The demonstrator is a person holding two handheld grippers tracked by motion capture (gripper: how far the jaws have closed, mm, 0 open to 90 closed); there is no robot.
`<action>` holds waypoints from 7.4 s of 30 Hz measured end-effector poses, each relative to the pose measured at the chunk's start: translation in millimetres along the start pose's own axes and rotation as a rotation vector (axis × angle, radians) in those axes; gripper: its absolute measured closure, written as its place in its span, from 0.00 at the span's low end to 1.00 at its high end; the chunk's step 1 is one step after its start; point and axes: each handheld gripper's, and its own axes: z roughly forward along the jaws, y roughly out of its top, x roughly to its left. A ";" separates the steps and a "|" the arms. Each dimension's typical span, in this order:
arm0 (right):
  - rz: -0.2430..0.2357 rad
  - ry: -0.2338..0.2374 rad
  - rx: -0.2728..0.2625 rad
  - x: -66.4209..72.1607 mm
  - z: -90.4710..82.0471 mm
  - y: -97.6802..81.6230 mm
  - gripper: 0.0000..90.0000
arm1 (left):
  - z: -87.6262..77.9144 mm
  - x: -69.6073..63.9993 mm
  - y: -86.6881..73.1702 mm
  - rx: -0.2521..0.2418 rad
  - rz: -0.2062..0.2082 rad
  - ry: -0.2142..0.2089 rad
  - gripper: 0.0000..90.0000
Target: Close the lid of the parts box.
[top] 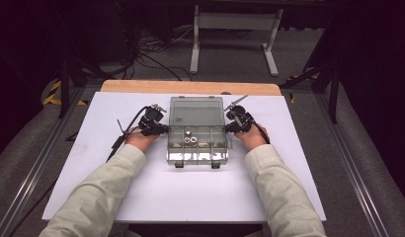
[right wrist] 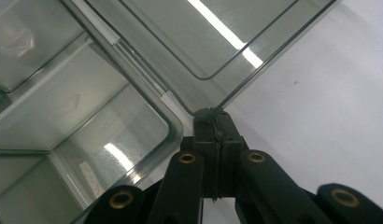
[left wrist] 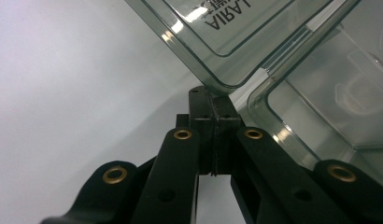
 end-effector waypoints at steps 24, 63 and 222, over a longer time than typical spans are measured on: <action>0.046 -0.018 -0.032 -19.4 1.0 -0.6 1.00 | 5.4 20.4 6.5 -0.056 -0.086 0.030 0.97; 0.020 -0.052 -0.191 -24.0 -7.9 3.2 1.00 | 4.3 20.6 23.5 -0.130 -0.095 0.034 0.99; -0.176 0.102 -0.198 98.6 -73.0 -60.3 1.00 | -69.1 -84.3 -46.9 -0.048 0.163 -0.200 0.98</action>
